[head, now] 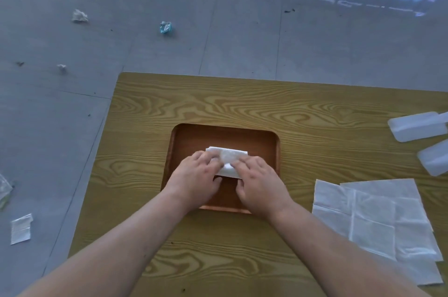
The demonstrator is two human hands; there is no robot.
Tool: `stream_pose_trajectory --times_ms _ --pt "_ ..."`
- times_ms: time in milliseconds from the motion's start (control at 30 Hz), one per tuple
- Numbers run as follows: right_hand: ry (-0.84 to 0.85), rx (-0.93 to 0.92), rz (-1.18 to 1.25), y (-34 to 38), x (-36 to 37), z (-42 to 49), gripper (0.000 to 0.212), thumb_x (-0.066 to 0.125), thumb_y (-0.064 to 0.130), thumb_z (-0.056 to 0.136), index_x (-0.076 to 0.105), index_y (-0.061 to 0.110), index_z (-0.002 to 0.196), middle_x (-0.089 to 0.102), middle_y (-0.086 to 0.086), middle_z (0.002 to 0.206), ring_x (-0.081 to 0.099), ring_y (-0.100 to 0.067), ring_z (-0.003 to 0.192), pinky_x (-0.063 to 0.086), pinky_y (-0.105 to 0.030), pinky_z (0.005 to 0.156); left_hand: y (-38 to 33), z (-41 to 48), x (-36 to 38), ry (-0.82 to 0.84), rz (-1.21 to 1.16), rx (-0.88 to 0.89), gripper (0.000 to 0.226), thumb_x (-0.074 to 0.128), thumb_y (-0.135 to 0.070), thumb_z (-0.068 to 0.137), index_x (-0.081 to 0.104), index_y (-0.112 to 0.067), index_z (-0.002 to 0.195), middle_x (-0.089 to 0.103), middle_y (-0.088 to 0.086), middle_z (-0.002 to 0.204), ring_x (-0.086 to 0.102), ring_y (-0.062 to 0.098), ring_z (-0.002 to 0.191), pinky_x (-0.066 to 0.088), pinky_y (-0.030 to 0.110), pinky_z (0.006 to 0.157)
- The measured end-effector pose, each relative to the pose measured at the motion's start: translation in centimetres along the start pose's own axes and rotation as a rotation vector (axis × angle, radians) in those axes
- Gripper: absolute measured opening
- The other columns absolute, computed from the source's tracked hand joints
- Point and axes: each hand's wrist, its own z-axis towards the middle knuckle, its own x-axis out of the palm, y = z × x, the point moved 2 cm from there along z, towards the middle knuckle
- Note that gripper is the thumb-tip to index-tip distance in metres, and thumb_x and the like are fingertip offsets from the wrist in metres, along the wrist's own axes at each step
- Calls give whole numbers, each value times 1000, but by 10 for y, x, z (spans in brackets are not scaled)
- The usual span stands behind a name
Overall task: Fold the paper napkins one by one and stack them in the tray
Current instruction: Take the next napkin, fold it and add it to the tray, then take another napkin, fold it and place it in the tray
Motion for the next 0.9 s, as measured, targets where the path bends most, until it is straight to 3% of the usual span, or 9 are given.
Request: stream_pose_trajectory --times_ms 67,167,333,533,633,767,900 --pt "59 -19 -46 -1 4 -1 47 52 22 93 59 19 139 53 -12 151 46 -29 135 40 -41 113 0 1 1 61 45 -14 50 53 -48 98 55 -25 143 42 -2 159 44 25 136 44 40 109" --pt "49 -24 0 -3 -2 -3 50 52 22 94 56 18 143 52 -11 153 44 -28 139 36 -41 117 -6 5 -6 23 100 -18 45 55 -49 96 61 -26 135 50 -2 152 50 24 130 46 40 103" --pt "-184 128 137 -36 -29 -49 52 58 19 88 60 14 139 60 -9 141 50 -27 133 37 -36 117 -55 29 -25 -77 40 21 41 62 -45 93 66 -24 128 59 -4 137 55 24 125 49 42 100" --pt "-258 411 149 -124 -27 -158 49 61 18 88 59 17 137 59 -3 140 52 -26 130 41 -39 112 -179 77 -5 96 33 263 43 58 -52 95 63 -24 129 61 -2 134 53 22 127 45 39 107" --pt "-244 539 153 -164 -20 -207 50 56 23 92 54 20 142 55 -1 144 47 -24 134 41 -40 113 -238 93 14 148 8 317 42 62 -51 94 63 -28 129 61 -5 135 54 20 128 46 35 101" --pt "-236 584 170 -197 -12 -247 51 56 23 91 53 19 142 54 -2 144 48 -26 133 42 -43 112 -293 110 37 183 26 334 49 65 -57 91 60 -30 133 58 -8 137 53 17 128 40 30 88" --pt "-200 578 206 -212 -4 -265 54 52 27 93 49 19 146 51 -3 149 44 -26 139 40 -41 115 -326 125 56 235 90 278 66 71 -61 86 56 -25 139 54 -3 142 50 21 133 45 35 100"
